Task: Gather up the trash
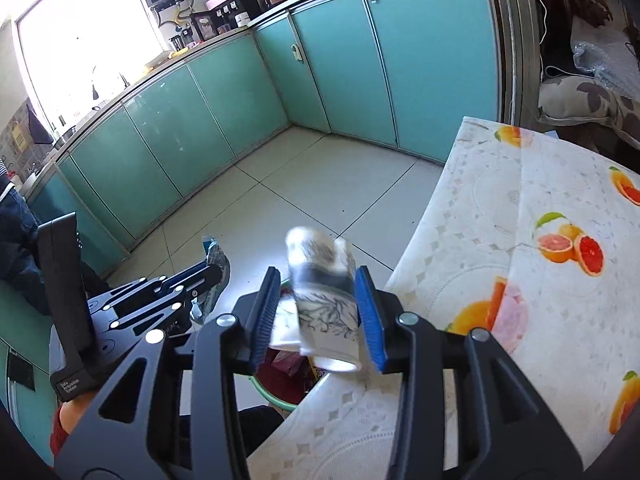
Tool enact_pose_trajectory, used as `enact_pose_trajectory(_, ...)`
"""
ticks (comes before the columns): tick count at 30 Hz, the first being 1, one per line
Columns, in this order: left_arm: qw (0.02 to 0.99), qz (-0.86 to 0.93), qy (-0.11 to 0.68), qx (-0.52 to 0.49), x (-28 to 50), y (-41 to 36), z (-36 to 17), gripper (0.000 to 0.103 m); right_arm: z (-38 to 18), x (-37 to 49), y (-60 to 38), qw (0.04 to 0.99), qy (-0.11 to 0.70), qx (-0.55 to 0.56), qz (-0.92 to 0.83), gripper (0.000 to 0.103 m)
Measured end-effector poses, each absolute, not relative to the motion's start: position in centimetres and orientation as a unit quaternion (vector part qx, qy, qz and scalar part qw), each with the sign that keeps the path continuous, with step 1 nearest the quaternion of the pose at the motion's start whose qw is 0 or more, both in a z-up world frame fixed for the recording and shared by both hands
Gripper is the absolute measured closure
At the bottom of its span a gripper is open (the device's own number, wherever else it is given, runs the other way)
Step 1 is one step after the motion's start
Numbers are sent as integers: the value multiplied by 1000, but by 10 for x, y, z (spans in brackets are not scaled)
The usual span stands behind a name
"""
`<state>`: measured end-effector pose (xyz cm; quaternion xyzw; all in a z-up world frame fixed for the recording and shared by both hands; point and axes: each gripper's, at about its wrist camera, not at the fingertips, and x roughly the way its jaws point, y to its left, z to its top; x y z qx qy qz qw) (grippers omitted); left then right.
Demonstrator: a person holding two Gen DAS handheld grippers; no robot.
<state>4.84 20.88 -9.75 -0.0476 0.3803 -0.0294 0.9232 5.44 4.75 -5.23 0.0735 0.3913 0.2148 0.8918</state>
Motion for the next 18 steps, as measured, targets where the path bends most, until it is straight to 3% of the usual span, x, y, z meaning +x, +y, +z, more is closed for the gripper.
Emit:
enact_pose_trajectory(3, 923, -32, 382, -48, 53, 206, -98, 94, -52, 54, 46, 896, 387, 74, 208, 63)
enact_pose_trajectory(5, 923, -35, 380, -47, 55, 202, -98, 94, -48, 48, 40, 902, 376, 71, 199, 55)
enact_pose_trajectory(8, 924, -38, 377, -44, 54, 194, -97, 90, -42, 40, 26, 914, 358, 59, 183, 52)
enact_pose_trajectory(9, 925, -36, 376, -42, 54, 191, -96, 72, -41, 37, 19, 918, 351, 52, 176, 49)
enact_pose_trajectory(10, 927, -32, 371, -41, 51, 188, -94, 41, -40, 32, 13, 923, 345, 43, 167, 48)
enact_pose_trajectory(11, 931, -26, 362, -41, 49, 186, -91, 28, -39, 28, 5, 927, 340, 35, 156, 45)
enact_pose_trajectory(12, 935, -24, 350, -42, 47, 184, -87, 21, -38, 23, -3, 931, 333, 31, 149, 40)
enact_pose_trajectory(14, 941, -26, 334, -45, 43, 178, -79, 17, -34, 10, -22, 939, 316, 27, 133, 39)
enact_pose_trajectory(15, 944, -27, 326, -46, 42, 174, -76, 8, -32, 5, -30, 943, 307, 25, 128, 36)
enact_pose_trajectory(18, 950, -33, 306, -43, 39, 157, -65, 8, -23, -17, -55, 956, 271, 13, 115, 21)
